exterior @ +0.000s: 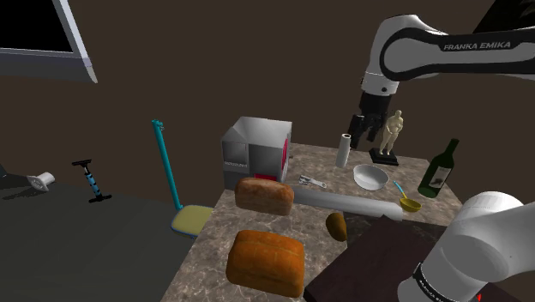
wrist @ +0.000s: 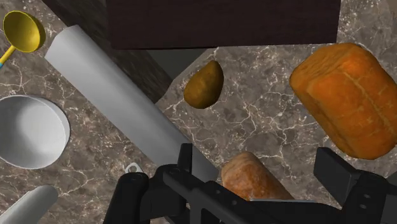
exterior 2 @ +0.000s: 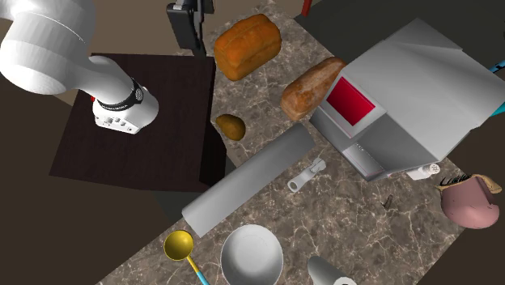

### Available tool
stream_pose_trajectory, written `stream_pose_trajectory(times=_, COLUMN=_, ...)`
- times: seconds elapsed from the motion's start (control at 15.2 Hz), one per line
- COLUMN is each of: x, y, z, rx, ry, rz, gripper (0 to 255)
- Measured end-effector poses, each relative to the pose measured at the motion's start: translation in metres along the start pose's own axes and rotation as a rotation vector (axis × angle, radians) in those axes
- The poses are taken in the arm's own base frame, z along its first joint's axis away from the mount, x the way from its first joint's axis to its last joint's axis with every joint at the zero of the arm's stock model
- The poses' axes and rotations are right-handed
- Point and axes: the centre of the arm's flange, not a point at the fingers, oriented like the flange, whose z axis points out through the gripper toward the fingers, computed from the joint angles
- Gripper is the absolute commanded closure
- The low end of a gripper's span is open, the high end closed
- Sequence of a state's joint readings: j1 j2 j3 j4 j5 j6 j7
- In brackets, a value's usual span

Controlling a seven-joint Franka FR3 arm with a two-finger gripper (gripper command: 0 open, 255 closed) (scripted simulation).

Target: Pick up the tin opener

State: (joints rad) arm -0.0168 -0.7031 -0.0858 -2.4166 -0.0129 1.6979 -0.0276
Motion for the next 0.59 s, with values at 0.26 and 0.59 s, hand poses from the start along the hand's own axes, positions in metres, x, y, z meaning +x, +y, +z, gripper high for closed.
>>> stream_pose_trajectory(times=0.26, x=0.02, y=0.025, z=0.041, rx=-0.001, ry=0.01, rz=-0.059, gripper=0)
stream_pose_trajectory(times=0.59, x=0.055, y=0.056, z=0.091, rx=-0.002, ry=0.022, rz=-0.133, gripper=0)
